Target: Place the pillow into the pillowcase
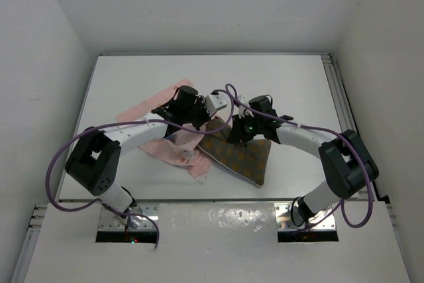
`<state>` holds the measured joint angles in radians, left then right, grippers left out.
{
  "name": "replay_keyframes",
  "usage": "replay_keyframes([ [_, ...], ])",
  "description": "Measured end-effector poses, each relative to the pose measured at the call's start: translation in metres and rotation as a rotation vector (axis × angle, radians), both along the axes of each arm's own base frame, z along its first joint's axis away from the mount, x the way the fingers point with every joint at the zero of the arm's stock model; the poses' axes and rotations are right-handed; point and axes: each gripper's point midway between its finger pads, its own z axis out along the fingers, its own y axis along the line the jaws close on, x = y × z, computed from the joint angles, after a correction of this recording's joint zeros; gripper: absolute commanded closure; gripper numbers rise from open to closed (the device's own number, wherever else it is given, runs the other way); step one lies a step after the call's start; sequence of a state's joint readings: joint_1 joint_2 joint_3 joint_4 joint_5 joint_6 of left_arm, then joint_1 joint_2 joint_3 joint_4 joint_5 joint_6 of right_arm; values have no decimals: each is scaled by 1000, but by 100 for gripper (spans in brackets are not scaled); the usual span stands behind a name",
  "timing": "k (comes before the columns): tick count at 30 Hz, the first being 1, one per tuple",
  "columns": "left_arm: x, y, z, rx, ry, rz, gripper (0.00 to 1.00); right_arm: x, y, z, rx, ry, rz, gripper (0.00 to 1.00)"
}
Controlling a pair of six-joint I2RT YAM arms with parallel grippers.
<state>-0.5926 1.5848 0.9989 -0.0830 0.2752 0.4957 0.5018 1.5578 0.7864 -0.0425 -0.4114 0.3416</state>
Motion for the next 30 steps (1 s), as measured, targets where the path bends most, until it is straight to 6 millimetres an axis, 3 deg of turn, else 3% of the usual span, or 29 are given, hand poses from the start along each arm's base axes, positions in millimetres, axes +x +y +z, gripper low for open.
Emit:
replay_keyframes([
  [10, 0, -1, 4, -14, -9, -10, 100, 0, -1, 1, -4, -3, -8, 100],
  [11, -1, -1, 5, -17, -7, -15, 93, 0, -2, 1, -4, -4, -9, 100],
  [12, -3, -1, 5, -18, -4, -20, 68, 0, -2, 2, -5, -5, -10, 100],
  [15, -8, -2, 2, -13, 14, -45, 59, 0, -3, 1, -9, -4, -12, 100],
  [22, -16, 11, -18, 67, 21, -35, 68, -3, -4, 2, -12, -8, -13, 100],
  [25, -12, 18, -24, 106, 0, -14, 78, -7, -6, 1, -13, -8, -14, 100],
  [26, -11, 20, -24, 114, -5, -10, 89, -8, -7, 1, -15, -7, -15, 100],
  [28, -9, 21, -25, 124, -14, -8, 100, -9, -8, 0, -15, -7, -19, 100],
  [30, -10, 20, -25, 124, -13, -10, 100, -9, -8, 0, -14, -9, -22, 100],
])
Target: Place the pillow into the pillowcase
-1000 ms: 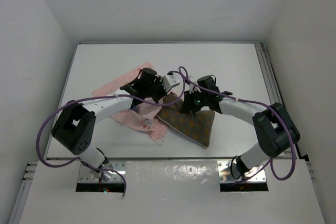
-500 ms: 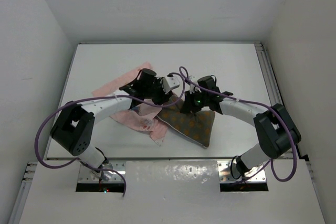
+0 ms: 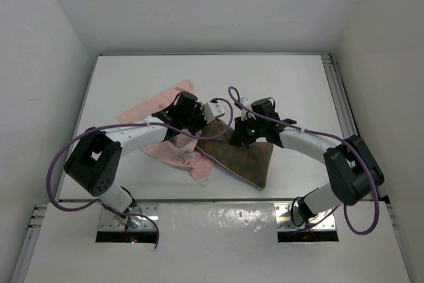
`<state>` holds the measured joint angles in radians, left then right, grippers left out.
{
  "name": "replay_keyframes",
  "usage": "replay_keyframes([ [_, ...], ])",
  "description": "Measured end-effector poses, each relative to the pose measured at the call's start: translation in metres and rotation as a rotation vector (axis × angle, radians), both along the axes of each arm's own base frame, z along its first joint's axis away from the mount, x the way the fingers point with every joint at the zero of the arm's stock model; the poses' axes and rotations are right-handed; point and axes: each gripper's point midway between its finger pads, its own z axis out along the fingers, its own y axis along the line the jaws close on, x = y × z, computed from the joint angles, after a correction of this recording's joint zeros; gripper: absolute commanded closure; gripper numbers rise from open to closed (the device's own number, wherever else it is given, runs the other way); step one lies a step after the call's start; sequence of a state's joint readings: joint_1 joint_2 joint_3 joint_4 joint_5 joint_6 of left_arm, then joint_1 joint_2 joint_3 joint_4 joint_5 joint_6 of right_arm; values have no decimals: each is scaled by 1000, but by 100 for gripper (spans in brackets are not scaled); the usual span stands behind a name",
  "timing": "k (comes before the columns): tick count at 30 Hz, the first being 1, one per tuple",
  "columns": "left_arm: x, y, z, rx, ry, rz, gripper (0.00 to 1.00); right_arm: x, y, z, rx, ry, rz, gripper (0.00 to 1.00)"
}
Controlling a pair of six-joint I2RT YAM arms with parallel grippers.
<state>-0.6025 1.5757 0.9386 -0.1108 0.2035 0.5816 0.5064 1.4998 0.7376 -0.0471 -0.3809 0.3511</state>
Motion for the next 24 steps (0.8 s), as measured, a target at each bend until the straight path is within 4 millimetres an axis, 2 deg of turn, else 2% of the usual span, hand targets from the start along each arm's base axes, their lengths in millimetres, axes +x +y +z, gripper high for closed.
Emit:
replay_keyframes([
  [4, -3, -7, 6, -30, 23, -14, 100, -1, 2, 0, -6, -8, 8, 100],
  [8, 13, -27, 43, -129, -14, -12, 100, -8, 8, 6, -19, -37, 46, 100],
  [11, 20, -40, 64, -197, -48, -23, 100, -11, 13, 24, -5, -90, 60, 100],
  [14, 13, -47, 65, -222, -26, -49, 100, -9, 13, 45, 31, -160, 23, 100],
  [17, 1, -55, 64, -239, 10, -95, 100, -5, 8, 59, 72, -216, -55, 100],
  [21, -16, -65, 64, -281, 57, -148, 100, 6, 5, 59, 127, -226, -180, 100],
  [24, -20, -76, 77, -342, 54, -181, 100, 16, 3, 52, 160, -203, -286, 100],
])
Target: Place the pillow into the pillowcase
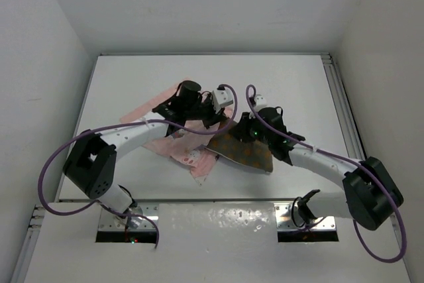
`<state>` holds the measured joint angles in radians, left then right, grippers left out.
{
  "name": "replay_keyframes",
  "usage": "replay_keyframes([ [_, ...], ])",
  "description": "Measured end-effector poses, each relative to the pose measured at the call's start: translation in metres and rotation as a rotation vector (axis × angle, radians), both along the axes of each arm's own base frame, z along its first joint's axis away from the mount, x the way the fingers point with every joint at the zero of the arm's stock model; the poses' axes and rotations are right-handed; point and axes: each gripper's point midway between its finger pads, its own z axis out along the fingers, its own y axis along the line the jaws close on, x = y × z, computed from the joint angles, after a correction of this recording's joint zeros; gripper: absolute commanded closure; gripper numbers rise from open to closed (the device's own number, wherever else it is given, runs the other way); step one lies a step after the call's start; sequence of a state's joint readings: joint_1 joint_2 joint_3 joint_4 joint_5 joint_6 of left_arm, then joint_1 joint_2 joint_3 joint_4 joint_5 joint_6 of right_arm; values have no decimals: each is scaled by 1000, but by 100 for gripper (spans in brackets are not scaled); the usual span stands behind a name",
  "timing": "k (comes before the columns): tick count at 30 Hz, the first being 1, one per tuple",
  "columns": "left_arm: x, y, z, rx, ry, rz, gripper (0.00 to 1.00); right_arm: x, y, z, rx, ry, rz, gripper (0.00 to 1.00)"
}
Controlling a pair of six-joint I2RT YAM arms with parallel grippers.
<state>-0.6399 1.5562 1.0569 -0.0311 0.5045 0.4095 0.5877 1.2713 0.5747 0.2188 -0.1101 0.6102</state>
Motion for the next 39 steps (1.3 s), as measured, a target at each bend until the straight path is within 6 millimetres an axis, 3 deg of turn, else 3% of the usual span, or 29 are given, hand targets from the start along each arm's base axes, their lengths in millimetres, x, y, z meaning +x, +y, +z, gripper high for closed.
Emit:
replay_keyframes([
  [4, -4, -10, 17, -71, -15, -41, 98, 14, -8, -12, 78, 59, -160, 100],
  [5, -5, -12, 19, -81, -17, -54, 85, 19, -12, -14, 102, 80, -211, 100],
  [6, -7, -14, 21, -91, -21, -68, 53, 24, -17, -17, 118, 99, -258, 68],
  [8, -8, -17, 24, -106, -36, -85, 31, 32, -27, -23, 134, 125, -337, 18],
  [9, -7, -18, 26, -108, -43, -81, 21, 36, -32, -25, 127, 129, -356, 1],
  [13, 7, -10, 30, -82, -94, -1, 17, 46, -47, -28, -7, 132, -348, 1],
  [15, 15, 1, 30, -45, -119, 61, 35, 47, -52, -23, -79, 105, -312, 1],
  [16, 18, 8, 30, -20, -128, 91, 59, 45, -56, -21, -120, 88, -283, 1],
  [17, 19, 15, 27, 4, -125, 119, 68, 41, -59, -21, -156, 80, -248, 8],
  [18, 18, 21, 24, 30, -125, 132, 74, 35, -61, -22, -188, 78, -211, 55],
  [19, 16, 26, 20, 50, -121, 142, 76, 31, -62, -24, -214, 76, -174, 75],
  [20, 13, 31, 14, 70, -111, 146, 77, 25, -63, -26, -240, 77, -135, 78],
  [21, 7, 36, 5, 90, -92, 147, 77, 21, -63, -29, -253, 86, -112, 72],
  [22, 1, 41, -6, 112, -68, 144, 76, 17, -64, -32, -269, 98, -88, 38],
  [26, -23, 60, -48, 216, 26, 130, 65, 7, -68, -40, -310, 125, -47, 1],
  [31, -47, 81, -75, 332, 20, 24, 42, 3, -79, -45, -356, 147, -38, 1],
  [33, -61, 87, -85, 376, -21, -75, 37, 2, -86, -46, -370, 164, -37, 1],
  [39, -98, 76, -110, 446, -200, -423, 28, -4, -97, -52, -389, 215, -49, 1],
])
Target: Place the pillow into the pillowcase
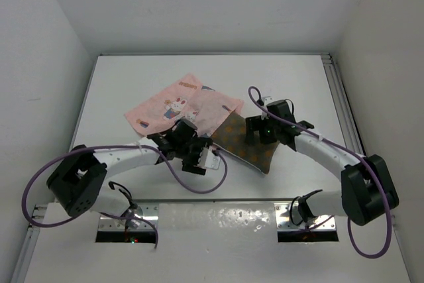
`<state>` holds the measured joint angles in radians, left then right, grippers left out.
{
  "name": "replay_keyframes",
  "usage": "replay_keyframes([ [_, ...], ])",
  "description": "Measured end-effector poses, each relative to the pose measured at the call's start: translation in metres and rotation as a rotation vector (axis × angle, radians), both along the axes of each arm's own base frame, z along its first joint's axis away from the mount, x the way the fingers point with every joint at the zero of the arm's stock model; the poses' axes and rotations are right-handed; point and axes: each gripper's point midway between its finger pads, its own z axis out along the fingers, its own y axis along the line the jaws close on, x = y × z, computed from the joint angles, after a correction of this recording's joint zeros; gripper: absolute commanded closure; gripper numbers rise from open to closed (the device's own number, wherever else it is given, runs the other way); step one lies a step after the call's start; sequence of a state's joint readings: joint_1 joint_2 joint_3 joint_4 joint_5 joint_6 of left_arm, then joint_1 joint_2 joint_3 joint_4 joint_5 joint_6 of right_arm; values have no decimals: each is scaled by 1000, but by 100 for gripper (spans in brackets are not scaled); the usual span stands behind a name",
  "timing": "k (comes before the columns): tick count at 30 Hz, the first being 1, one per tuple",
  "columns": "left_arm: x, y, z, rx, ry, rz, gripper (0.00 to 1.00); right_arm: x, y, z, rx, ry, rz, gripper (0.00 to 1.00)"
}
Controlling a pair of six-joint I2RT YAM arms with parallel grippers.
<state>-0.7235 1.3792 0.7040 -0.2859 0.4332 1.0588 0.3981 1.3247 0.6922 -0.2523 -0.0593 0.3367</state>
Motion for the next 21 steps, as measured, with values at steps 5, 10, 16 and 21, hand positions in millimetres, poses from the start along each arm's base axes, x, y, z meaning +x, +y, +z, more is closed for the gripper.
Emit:
replay_keyframes([
  [5, -27, -9, -28, 41, -45, -185, 23, -4, -2, -4, 15, 17, -14, 1],
  [10, -23, -22, -35, 27, -122, -262, 22, -5, -3, -10, 25, 37, -38, 1],
  [16, -9, -25, -43, 89, -261, -325, 100, -3, -2, -17, 38, 48, -53, 32],
  [21, 1, -16, -49, 150, -291, -284, 100, -5, 14, -21, 138, 22, -33, 75],
])
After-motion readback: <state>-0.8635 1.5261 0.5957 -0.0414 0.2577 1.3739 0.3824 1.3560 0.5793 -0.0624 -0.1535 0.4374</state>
